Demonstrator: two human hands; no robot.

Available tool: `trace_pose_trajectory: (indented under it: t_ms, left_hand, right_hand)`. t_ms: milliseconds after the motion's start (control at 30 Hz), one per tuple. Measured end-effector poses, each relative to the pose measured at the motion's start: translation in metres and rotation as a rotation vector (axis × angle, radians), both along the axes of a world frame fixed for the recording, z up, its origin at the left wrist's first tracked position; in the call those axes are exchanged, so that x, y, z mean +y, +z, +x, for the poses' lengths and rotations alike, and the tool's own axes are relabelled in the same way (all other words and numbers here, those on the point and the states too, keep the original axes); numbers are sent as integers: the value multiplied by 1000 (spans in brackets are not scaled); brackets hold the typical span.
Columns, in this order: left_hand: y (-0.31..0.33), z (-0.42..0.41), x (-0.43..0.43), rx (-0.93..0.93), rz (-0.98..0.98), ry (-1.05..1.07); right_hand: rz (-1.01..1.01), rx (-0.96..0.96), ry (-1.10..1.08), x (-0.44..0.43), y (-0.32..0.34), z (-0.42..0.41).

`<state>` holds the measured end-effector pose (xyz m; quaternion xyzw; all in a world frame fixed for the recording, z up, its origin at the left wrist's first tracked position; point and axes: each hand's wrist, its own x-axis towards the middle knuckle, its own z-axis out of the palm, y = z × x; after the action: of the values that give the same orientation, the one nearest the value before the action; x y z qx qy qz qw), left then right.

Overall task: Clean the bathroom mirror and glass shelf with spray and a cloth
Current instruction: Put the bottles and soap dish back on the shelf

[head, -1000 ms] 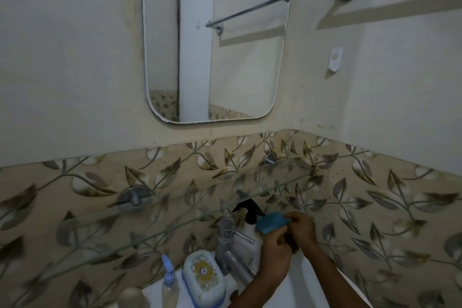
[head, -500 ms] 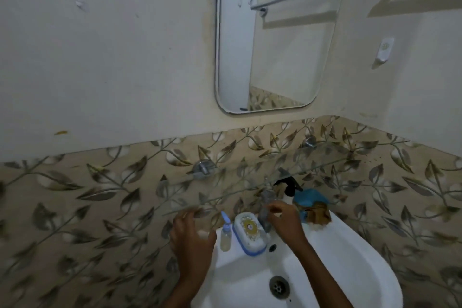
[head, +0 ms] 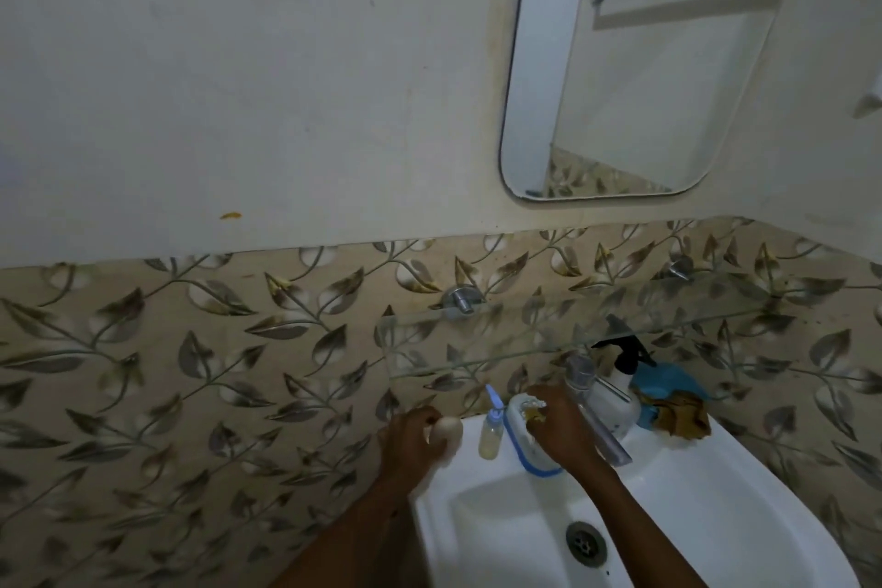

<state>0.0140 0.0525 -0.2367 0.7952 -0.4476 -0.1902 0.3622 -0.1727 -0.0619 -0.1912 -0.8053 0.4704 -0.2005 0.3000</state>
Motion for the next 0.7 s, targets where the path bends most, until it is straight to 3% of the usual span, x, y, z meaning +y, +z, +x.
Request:
trace_pose_trajectory:
  t_ms: [167, 333, 533, 700]
  left_hand:
    - [26, -21, 37, -21, -162, -108]
    - [108, -47, 76, -15, -406, -214]
    - [198, -37, 68, 44, -628, -121]
    - [209, 0, 37, -52, -614, 0]
  right_hand:
    - [58, -46, -13, 2, -15, 14]
    - [28, -46, 42, 11, -22, 26]
    - [68, -58, 9, 17, -29, 35]
    - [99, -17, -25, 17, -37, 43]
